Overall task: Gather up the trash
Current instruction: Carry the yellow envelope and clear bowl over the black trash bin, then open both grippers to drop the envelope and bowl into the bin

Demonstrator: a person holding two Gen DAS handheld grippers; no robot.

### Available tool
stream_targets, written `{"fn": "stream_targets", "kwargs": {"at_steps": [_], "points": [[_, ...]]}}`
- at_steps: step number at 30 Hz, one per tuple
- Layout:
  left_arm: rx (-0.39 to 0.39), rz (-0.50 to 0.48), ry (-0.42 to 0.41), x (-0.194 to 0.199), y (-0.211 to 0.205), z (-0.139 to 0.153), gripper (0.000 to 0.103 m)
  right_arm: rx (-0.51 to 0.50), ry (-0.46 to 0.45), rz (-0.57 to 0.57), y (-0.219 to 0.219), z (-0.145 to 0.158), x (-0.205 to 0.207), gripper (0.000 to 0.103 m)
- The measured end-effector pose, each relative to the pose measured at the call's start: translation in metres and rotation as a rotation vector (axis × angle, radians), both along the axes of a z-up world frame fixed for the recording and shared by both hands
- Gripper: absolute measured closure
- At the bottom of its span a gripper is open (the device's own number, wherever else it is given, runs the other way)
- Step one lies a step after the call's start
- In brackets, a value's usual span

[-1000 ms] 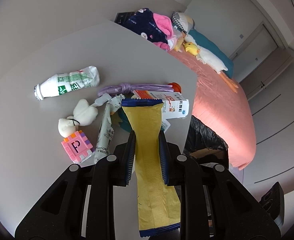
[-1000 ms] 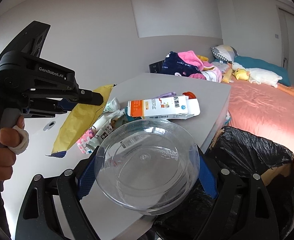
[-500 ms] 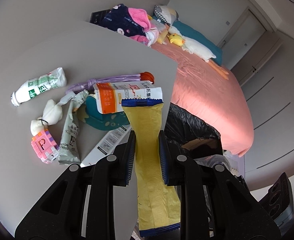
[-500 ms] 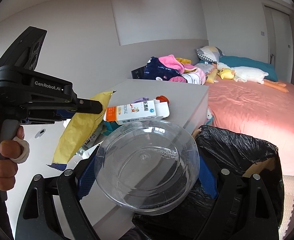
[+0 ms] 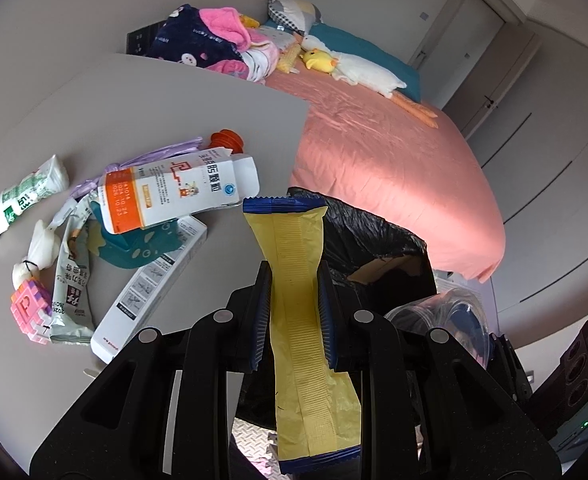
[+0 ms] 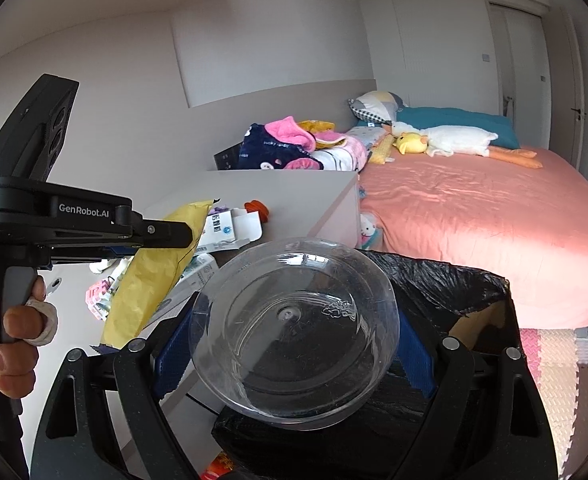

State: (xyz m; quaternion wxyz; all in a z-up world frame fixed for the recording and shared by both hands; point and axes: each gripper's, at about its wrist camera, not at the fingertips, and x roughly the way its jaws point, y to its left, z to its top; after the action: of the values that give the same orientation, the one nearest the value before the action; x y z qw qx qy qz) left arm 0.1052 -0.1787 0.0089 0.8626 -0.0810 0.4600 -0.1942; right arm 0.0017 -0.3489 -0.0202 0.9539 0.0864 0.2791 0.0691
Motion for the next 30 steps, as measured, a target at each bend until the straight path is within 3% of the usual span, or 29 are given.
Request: {"fn": "stream_targets", "kwargs": {"at_steps": [17,19,20,21,25,30], "points": [[0.168,-0.162,-0.026,-0.002,-0.065,-0.029,0.080,0.087,0.024,-0.165,-0.076,-0.002,0.006,0.016],[0.176,-0.197,-0.015,-0.002,-0.070,-0.032,0.068,0.108,0.022,-0.188,-0.081,-0.002,0.006,0.016],[0.181,-0.206,-0.014,-0.003,-0.073,-0.034,0.029,0.119,0.021,-0.204,-0.084,-0.002,0.006,0.015],[0.192,-0.206,-0.034,-0.005,-0.075,-0.034,0.007,0.124,0.016,-0.224,-0.087,-0.001,0.005,0.012],[0.277,-0.214,-0.107,-0.011,-0.083,-0.036,0.006,0.096,-0.010,-0.272,-0.090,0.003,0.001,0.005],[0.274,-0.188,-0.105,-0.009,-0.077,-0.038,0.006,0.097,-0.007,-0.265,-0.091,0.001,0.004,0.005]]}}
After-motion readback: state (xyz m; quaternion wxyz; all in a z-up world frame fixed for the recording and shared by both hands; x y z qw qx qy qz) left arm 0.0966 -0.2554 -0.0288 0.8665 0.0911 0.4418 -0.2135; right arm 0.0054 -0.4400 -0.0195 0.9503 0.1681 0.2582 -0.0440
